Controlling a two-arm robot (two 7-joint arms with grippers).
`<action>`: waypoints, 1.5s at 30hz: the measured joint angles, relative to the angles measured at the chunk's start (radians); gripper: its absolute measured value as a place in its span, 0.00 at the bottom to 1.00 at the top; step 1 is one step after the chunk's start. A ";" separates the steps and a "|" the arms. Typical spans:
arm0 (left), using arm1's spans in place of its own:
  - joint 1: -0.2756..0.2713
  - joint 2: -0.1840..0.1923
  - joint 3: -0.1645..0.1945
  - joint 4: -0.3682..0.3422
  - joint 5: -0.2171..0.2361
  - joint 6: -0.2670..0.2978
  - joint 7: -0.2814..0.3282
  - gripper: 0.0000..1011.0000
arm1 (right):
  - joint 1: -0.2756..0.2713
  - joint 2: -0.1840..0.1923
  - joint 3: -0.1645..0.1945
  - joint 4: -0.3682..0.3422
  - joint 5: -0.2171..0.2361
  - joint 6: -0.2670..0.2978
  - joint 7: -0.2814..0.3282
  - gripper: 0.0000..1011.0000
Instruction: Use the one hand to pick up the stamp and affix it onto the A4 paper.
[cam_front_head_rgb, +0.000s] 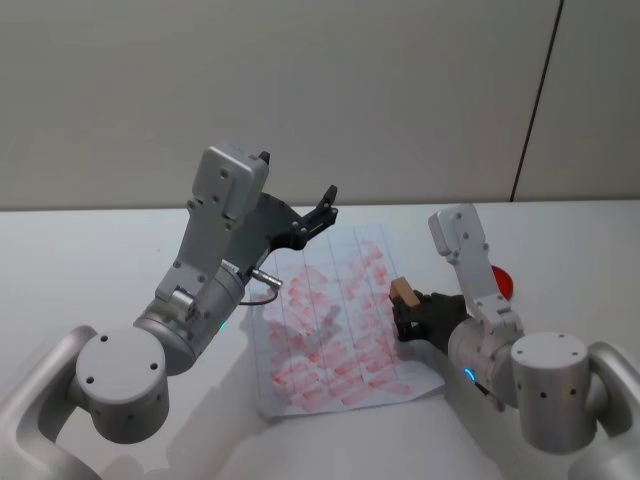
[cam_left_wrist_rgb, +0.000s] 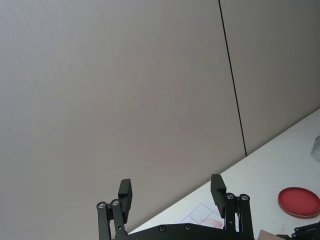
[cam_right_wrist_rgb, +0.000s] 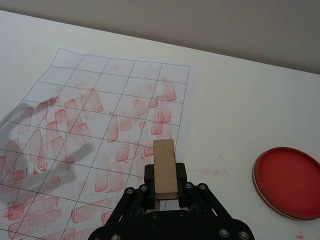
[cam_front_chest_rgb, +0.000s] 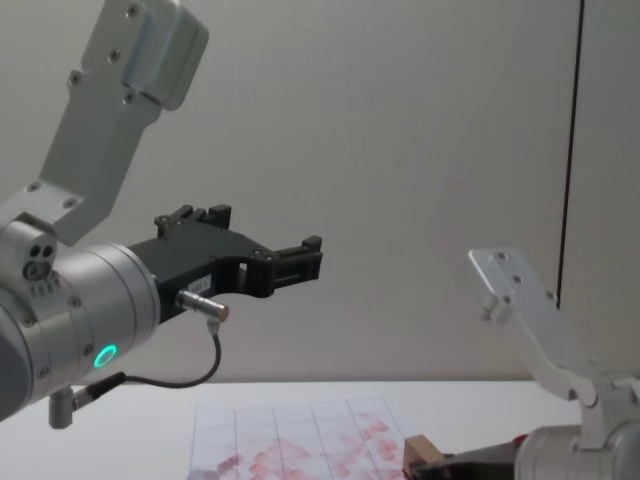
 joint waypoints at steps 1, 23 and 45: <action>0.000 0.000 0.000 0.000 0.000 0.000 0.000 0.99 | -0.002 0.001 0.000 -0.006 0.001 -0.001 0.000 0.22; 0.000 0.000 0.000 0.000 0.000 0.000 0.000 0.99 | -0.028 0.047 0.072 -0.233 0.073 -0.019 -0.091 0.22; 0.000 0.000 0.000 0.000 0.000 0.000 0.000 0.99 | -0.051 0.098 0.143 -0.196 0.119 0.046 -0.138 0.22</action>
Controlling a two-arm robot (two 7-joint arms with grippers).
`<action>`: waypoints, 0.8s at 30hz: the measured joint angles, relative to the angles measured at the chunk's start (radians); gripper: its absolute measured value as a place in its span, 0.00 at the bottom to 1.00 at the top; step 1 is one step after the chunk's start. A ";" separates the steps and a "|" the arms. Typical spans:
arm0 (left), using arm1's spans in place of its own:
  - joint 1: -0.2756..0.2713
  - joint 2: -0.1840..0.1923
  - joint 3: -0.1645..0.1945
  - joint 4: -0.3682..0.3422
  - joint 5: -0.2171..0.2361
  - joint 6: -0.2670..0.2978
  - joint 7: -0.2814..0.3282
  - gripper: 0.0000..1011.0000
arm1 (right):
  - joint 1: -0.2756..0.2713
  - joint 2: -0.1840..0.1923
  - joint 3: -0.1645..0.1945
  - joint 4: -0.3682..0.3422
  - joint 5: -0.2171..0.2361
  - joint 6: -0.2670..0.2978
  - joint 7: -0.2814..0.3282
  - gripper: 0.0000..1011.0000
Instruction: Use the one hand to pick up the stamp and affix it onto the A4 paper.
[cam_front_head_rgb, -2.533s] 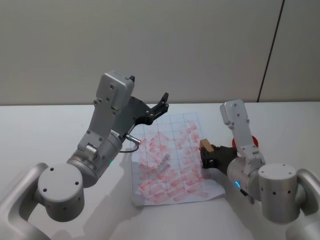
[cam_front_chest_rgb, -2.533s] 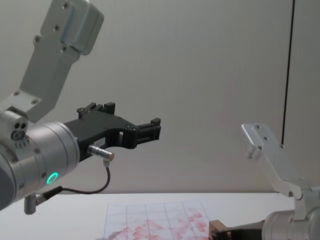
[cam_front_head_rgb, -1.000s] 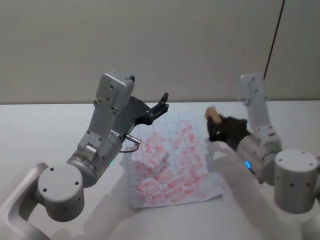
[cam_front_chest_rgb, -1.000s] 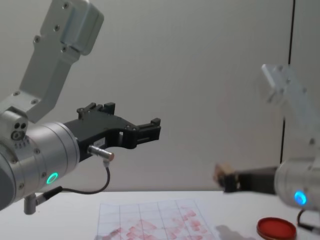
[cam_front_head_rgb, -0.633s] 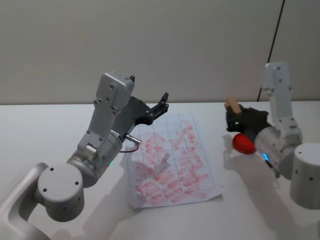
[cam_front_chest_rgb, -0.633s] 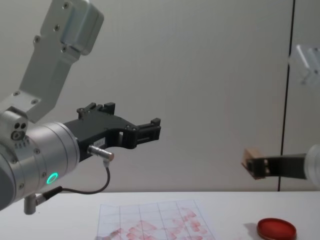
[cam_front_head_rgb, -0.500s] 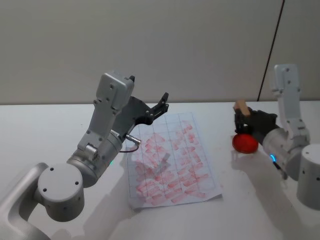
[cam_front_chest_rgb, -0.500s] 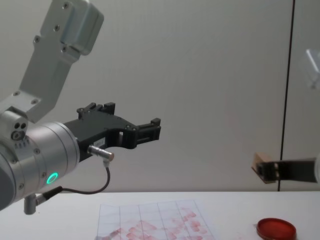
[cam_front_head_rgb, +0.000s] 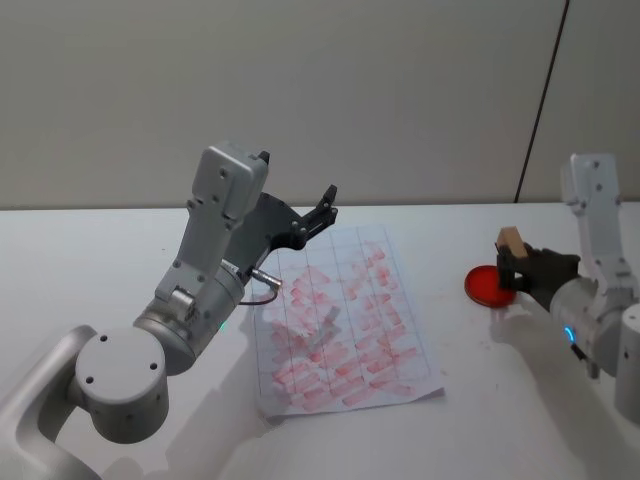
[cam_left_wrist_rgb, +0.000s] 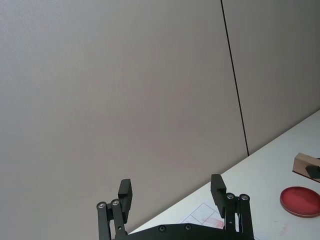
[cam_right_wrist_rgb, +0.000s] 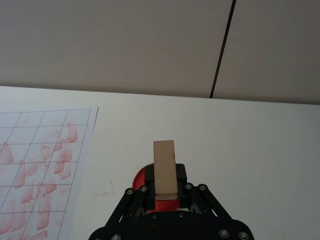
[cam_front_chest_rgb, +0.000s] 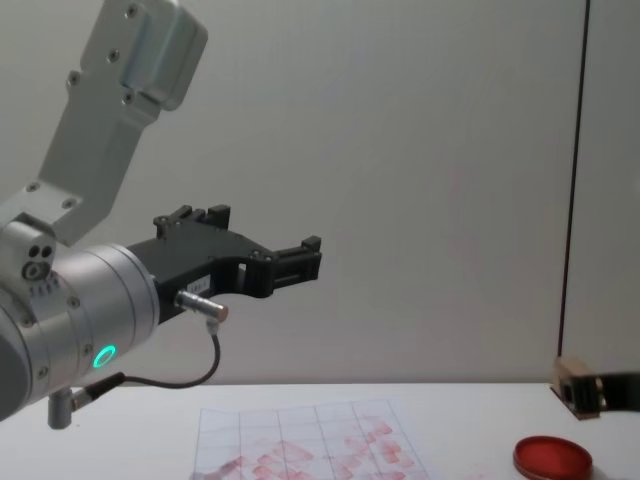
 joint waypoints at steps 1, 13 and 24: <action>0.000 0.000 0.000 0.000 0.000 0.000 0.000 0.99 | 0.000 0.001 0.002 0.009 0.000 0.001 0.002 0.22; 0.000 0.000 0.000 0.000 0.000 0.000 0.000 0.99 | 0.020 -0.004 0.005 0.082 -0.008 -0.017 0.023 0.22; 0.000 0.000 0.000 0.000 0.000 0.000 0.000 0.99 | 0.052 -0.020 -0.001 0.159 -0.023 -0.042 0.045 0.25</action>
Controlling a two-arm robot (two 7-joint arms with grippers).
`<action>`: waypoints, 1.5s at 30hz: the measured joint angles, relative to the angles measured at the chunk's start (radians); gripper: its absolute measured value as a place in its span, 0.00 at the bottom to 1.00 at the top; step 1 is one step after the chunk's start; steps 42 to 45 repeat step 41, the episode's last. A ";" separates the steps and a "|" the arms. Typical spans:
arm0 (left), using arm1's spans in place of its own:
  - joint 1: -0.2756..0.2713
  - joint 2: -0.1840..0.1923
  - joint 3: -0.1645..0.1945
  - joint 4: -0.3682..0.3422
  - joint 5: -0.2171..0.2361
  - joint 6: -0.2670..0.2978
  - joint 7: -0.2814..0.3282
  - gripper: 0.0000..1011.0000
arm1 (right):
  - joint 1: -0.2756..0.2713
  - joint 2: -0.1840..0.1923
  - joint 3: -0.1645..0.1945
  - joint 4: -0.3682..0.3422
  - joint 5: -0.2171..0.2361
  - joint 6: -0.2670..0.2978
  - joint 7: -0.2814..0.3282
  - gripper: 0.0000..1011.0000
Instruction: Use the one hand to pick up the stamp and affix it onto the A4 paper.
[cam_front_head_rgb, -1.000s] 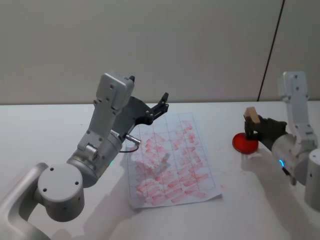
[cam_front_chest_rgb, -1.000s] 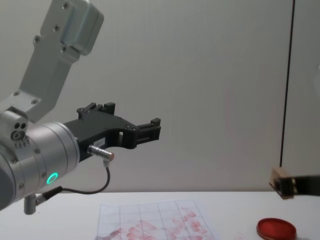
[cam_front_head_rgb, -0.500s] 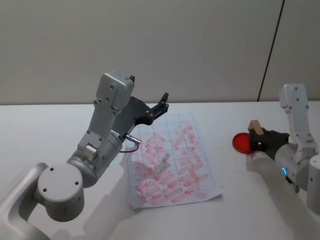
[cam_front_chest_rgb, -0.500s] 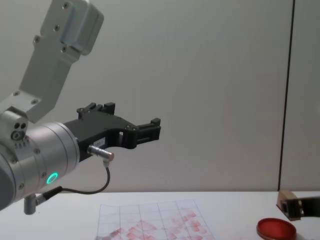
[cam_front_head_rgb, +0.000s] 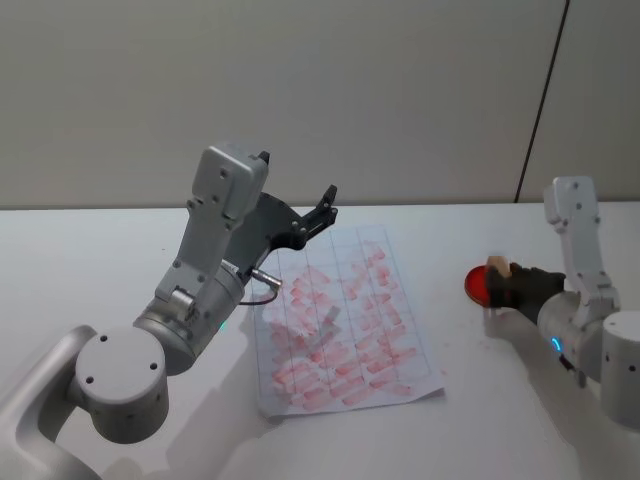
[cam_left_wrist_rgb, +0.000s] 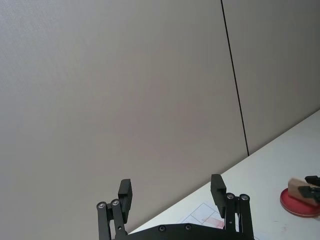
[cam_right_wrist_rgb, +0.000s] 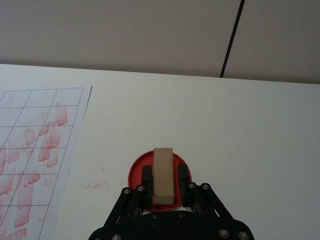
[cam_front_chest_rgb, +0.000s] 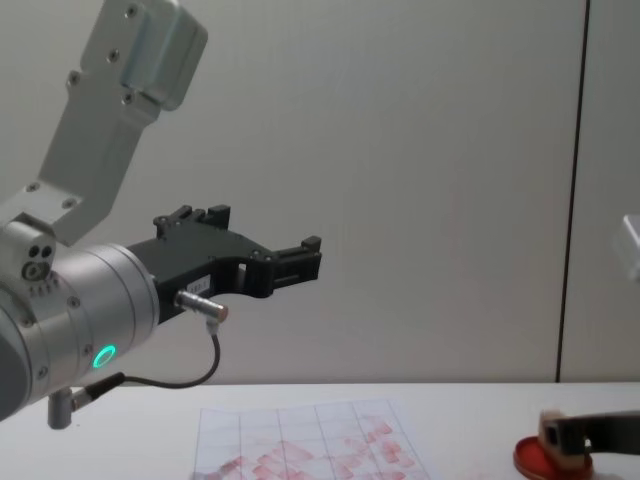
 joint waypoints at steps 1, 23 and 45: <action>0.000 0.000 0.000 0.000 0.000 0.000 0.000 0.99 | 0.002 -0.001 0.000 0.004 -0.001 -0.002 0.001 0.29; 0.000 0.000 0.000 0.000 0.000 0.000 0.000 0.99 | -0.023 0.010 0.000 -0.038 -0.036 -0.119 0.030 0.95; 0.000 0.000 0.000 0.000 0.000 0.000 0.000 0.99 | -0.112 0.076 0.027 -0.184 -0.076 -0.336 0.075 0.99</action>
